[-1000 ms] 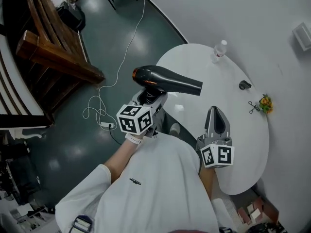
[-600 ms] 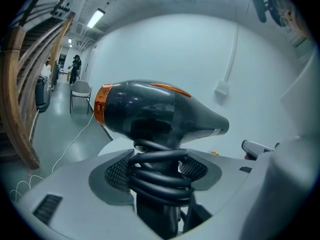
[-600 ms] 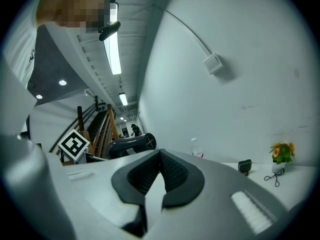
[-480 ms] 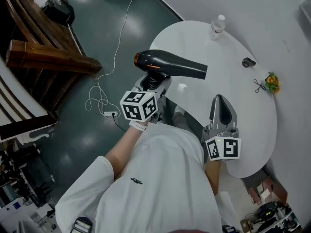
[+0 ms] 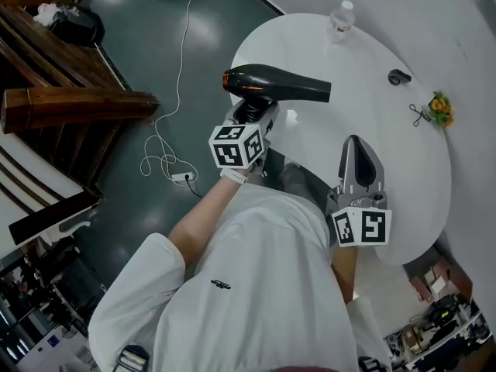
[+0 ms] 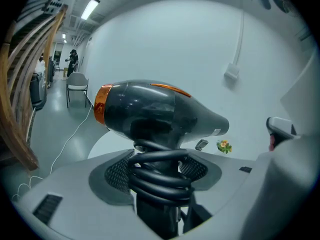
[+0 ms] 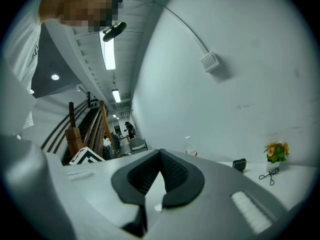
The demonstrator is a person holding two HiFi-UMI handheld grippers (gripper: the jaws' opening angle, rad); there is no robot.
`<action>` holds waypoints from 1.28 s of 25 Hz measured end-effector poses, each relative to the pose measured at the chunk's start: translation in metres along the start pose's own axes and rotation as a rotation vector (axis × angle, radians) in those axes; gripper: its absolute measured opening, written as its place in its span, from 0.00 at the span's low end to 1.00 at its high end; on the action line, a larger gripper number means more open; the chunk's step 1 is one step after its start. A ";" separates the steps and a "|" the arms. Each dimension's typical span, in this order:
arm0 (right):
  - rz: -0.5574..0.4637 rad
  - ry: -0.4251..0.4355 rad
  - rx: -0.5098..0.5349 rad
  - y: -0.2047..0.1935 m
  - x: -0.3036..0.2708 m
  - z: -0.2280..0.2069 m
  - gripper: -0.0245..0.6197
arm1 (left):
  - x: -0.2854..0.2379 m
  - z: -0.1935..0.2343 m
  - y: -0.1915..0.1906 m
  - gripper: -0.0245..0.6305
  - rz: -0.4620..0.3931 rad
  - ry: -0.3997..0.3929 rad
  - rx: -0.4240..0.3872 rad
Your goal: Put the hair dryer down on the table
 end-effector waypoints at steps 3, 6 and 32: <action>0.011 -0.016 -0.005 -0.004 -0.006 0.000 0.05 | -0.021 0.014 -0.010 0.47 0.034 0.021 -0.001; 0.011 -0.027 -0.013 -0.004 -0.010 0.000 0.05 | -0.039 0.024 -0.017 0.47 0.061 0.039 -0.009; 0.082 -0.133 -0.022 -0.014 -0.017 -0.037 0.05 | -0.163 0.057 -0.066 0.47 0.218 0.151 -0.001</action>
Point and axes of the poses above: the fingertips, and each gripper's own axes: x backward along the fingers, z to its left, y out of its top, the point moved 2 cm from there along x, backward along the fingers, and after that the axes turned 3 degrees about -z, right-handed, at the moved point
